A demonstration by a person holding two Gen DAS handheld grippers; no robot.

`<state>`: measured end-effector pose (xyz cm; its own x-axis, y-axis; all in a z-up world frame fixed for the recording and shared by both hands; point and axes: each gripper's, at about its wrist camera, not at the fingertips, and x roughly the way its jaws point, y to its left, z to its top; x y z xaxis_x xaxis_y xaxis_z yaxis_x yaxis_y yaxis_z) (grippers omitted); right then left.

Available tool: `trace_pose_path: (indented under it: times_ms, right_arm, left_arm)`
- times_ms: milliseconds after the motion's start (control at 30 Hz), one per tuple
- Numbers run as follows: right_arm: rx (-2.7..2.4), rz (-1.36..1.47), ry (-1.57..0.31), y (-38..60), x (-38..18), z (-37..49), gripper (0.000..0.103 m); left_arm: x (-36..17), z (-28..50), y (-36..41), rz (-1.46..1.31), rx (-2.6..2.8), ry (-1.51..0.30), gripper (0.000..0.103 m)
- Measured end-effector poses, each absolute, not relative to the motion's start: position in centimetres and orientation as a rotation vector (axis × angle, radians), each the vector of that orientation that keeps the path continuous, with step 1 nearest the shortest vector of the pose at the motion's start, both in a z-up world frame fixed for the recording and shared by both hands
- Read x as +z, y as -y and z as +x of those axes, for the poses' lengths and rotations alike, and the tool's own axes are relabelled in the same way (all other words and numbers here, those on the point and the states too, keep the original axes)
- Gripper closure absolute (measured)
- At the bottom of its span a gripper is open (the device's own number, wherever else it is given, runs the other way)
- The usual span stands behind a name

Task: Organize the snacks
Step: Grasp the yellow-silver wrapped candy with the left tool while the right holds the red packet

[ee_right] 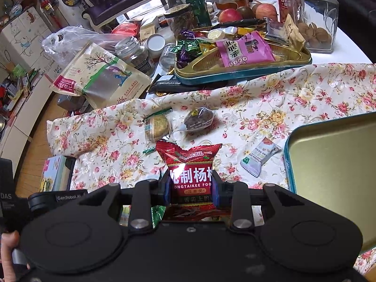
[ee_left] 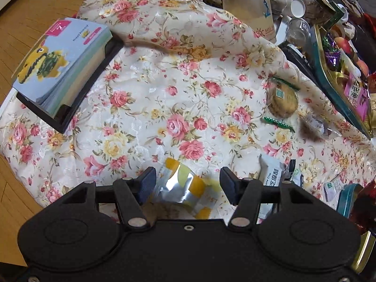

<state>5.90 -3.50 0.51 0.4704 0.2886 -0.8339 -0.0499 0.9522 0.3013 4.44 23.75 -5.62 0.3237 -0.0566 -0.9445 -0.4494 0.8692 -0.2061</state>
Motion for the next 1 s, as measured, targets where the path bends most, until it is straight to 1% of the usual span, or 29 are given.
trace_pose_path:
  times_ms: [133, 267, 467, 633, 733, 900, 967, 1000]
  right_arm:
    - [0.221, 0.233, -1.055, 3.3, 0.7, 5.6, 0.069]
    - [0.223, 0.234, -1.053, 3.3, 0.7, 5.5, 0.069]
    - [0.230, 0.225, -1.049, 3.1, 0.8, 5.5, 0.069]
    - [0.236, 0.232, -1.041, 3.4, 1.0, 5.7, 0.069]
    - [0.238, 0.234, -1.037, 3.7, 1.2, 5.6, 0.069]
    - [0.253, 0.218, -1.019, 4.0, 1.9, 5.1, 0.069]
    - [0.256, 0.220, -1.019, 4.1, 2.0, 5.0, 0.069]
    - [0.256, 0.223, -1.020, 4.1, 2.0, 5.0, 0.069]
  left_arm:
    - [-6.6, 4.3, -23.3, -0.550, 0.244, -1.265, 0.040]
    - [-6.5, 4.8, -22.7, -0.494, 0.303, -1.229, 0.040]
    - [-7.2, 5.4, -23.2, -0.530, 0.382, -1.255, 0.040]
    - [-7.1, 5.2, -22.1, -0.451, 0.346, -1.268, 0.041]
    - [-5.7, 5.4, -20.1, -0.213, 0.211, -1.277, 0.041]
    - [-4.1, 4.1, -17.2, 0.240, -0.040, -1.202, 0.039]
    - [-3.8, 3.6, -16.6, 0.342, -0.126, -1.192, 0.039]
    - [-3.8, 3.7, -16.6, 0.350, -0.182, -1.202, 0.039]
